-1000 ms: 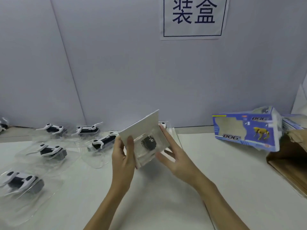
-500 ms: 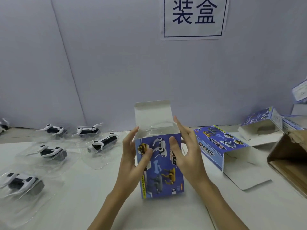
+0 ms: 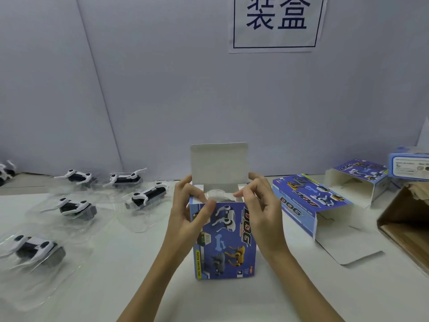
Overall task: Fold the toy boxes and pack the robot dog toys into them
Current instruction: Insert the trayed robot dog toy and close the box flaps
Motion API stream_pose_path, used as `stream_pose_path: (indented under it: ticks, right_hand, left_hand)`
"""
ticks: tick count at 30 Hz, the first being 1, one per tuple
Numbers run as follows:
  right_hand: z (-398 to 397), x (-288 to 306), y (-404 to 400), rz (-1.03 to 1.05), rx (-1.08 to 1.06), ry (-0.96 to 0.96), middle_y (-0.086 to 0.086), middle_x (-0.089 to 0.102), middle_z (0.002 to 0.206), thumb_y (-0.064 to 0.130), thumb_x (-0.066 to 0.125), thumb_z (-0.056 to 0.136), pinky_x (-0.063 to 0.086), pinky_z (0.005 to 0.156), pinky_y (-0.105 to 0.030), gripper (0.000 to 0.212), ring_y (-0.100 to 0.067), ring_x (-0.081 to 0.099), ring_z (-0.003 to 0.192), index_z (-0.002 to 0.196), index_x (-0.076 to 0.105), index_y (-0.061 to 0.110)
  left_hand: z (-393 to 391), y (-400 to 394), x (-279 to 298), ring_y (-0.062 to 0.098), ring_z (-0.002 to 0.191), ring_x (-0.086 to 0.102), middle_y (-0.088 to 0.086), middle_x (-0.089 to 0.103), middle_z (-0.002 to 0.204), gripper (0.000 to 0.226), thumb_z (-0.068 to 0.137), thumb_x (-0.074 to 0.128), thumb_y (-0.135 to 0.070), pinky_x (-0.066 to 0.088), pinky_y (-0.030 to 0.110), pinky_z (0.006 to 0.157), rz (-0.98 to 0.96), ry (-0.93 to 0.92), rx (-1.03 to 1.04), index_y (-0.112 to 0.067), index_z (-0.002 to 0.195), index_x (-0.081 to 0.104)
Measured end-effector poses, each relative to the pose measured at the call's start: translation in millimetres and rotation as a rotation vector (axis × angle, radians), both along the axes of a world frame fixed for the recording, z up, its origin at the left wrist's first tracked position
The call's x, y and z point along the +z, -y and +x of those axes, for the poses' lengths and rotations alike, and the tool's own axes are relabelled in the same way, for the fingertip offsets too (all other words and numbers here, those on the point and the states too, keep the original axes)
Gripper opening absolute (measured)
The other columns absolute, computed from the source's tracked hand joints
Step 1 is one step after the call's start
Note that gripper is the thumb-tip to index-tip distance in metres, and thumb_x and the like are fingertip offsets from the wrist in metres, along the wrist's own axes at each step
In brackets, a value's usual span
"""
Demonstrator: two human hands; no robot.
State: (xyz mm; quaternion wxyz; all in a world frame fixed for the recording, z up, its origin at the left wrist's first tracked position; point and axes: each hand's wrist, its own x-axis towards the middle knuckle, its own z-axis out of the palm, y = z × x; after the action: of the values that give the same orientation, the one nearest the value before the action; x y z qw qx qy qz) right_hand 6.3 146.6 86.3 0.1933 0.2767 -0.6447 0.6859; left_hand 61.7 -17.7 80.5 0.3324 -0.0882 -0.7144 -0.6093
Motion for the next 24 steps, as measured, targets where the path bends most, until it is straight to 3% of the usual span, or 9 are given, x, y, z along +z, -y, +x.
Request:
stream_pose_path:
  ticks: [3,6,8,10,14,17,19,22,24]
  right_hand:
    - [0,1,0,-0.070,0.073,0.043,0.014,0.066,0.109,0.024,0.055,0.096,0.055,0.083,-0.049,0.007,-0.014,0.065,0.111,0.096,0.062,0.021]
    - [0,7,-1,-0.203,0.170,0.083,0.000,0.068,0.111,0.021,0.059,0.096,0.058,0.086,-0.046,0.029,-0.028,0.067,0.108,0.121,0.044,0.022]
    - [1,7,-4,-0.138,0.191,0.040,-0.002,0.067,0.118,0.031,0.055,0.102,0.061,0.086,-0.043,0.032,-0.030,0.067,0.114,0.133,0.048,0.030]
    - [3,5,-8,-0.057,0.190,0.001,-0.003,0.065,0.123,0.046,0.047,0.106,0.063,0.083,-0.039,0.032,-0.028,0.066,0.119,0.130,0.059,0.028]
    - [6,2,-11,0.092,0.146,0.000,0.007,0.060,0.136,0.079,0.051,0.089,0.062,0.085,-0.043,0.066,-0.022,0.058,0.132,0.121,0.060,0.023]
    - [6,3,-6,0.095,0.118,-0.001,0.013,0.068,0.122,0.060,0.063,0.093,0.064,0.079,-0.047,0.041,-0.018,0.069,0.116,0.117,0.057,0.027]
    - [4,1,-1,0.002,0.078,0.025,0.009,0.071,0.113,0.043,0.065,0.096,0.064,0.073,-0.044,0.024,-0.019,0.074,0.104,0.113,0.058,0.030]
    - [3,-1,3,-0.189,-0.014,0.050,0.007,0.067,0.108,0.038,0.067,0.096,0.060,0.068,-0.030,0.022,-0.016,0.073,0.093,0.111,0.059,0.025]
    - [3,-7,4,-0.271,0.063,0.137,0.001,0.066,0.115,0.035,0.070,0.097,0.063,0.071,-0.031,0.025,-0.019,0.073,0.106,0.114,0.058,0.021]
  left_hand:
    - [1,0,5,0.014,0.130,0.060,-0.018,0.053,0.138,0.030,0.085,0.074,-0.046,0.064,0.039,0.077,0.095,-0.032,-0.064,-0.020,0.084,0.058]
    - [1,0,4,0.021,0.119,0.068,-0.011,0.060,0.127,0.028,0.083,0.077,-0.044,0.064,0.039,0.073,0.146,-0.002,-0.109,-0.023,0.091,0.061]
    - [1,-1,3,0.026,0.112,0.073,-0.008,0.067,0.125,0.038,0.084,0.077,-0.044,0.065,0.040,0.072,0.185,0.020,-0.142,-0.029,0.113,0.058]
    - [-1,0,2,0.020,0.114,0.071,-0.013,0.064,0.128,0.051,0.089,0.076,-0.040,0.064,0.037,0.074,0.173,-0.031,-0.120,-0.031,0.129,0.044]
    - [-5,7,3,0.024,0.124,0.065,-0.006,0.063,0.132,0.049,0.093,0.075,-0.040,0.064,0.035,0.078,0.168,-0.079,-0.085,-0.039,0.130,0.044]
    - [-5,7,-3,0.022,0.126,0.064,-0.012,0.061,0.138,0.061,0.083,0.075,-0.066,0.063,0.041,0.084,0.067,-0.061,0.061,-0.035,0.129,0.050]
    - [-4,6,-8,0.013,0.127,0.061,-0.022,0.056,0.137,0.070,0.079,0.075,-0.068,0.057,0.046,0.096,-0.023,-0.070,0.254,-0.034,0.133,0.046]
    - [-1,1,-13,0.014,0.131,0.053,-0.015,0.052,0.141,0.091,0.075,0.071,-0.078,0.049,0.048,0.106,-0.334,-0.071,0.382,-0.027,0.146,0.042]
    - [0,-7,-16,0.016,0.141,0.042,-0.011,0.042,0.154,0.114,0.071,0.067,-0.087,0.039,0.050,0.115,-0.559,-0.059,0.393,-0.022,0.157,0.031]
